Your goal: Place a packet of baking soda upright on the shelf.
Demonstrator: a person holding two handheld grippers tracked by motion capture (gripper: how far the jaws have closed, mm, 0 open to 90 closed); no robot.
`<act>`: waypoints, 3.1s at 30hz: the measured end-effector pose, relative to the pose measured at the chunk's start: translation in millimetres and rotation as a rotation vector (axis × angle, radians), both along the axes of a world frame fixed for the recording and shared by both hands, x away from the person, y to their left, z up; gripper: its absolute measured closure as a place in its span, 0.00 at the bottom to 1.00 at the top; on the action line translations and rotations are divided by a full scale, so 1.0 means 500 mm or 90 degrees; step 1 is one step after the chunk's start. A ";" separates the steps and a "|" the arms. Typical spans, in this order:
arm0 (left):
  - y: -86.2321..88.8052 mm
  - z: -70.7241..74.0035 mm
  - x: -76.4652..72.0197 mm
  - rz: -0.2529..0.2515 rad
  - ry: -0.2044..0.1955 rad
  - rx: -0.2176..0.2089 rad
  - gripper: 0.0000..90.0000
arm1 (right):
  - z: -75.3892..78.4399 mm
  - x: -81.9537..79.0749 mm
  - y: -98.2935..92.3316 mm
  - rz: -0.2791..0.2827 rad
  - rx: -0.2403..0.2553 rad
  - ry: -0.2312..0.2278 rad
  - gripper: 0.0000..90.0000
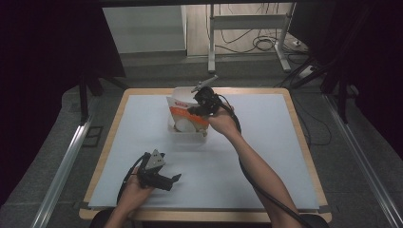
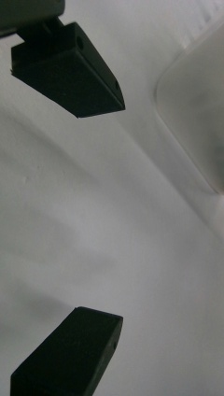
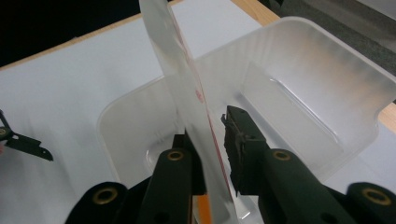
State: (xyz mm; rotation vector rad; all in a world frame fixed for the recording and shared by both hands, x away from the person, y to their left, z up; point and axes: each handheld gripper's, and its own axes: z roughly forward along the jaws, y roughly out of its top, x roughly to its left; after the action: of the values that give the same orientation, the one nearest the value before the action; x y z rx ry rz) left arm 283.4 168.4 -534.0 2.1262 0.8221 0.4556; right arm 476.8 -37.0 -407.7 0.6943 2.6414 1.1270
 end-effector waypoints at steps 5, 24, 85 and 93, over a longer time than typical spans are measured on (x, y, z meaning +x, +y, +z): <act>0.000 0.000 0.000 0.000 -0.001 -0.001 0.02 | 0.015 -0.007 0.004 0.003 0.004 -0.017 0.66; 0.000 0.000 0.000 -0.001 0.000 -0.002 0.02 | 0.033 -0.026 -0.027 -0.017 -0.002 -0.058 0.25; 0.002 0.002 0.000 -0.009 0.006 -0.018 0.02 | -0.012 -0.127 -0.200 -0.034 0.040 -0.081 0.00; 0.001 0.002 -0.001 -0.010 0.005 -0.016 0.02 | -0.036 -0.137 -0.223 -0.041 0.037 -0.074 0.00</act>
State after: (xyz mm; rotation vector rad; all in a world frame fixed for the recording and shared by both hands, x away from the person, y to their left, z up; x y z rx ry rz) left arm 283.1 168.8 -533.0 2.1108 0.8104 0.4257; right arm 408.0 -148.3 -425.9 0.6958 2.4810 1.1932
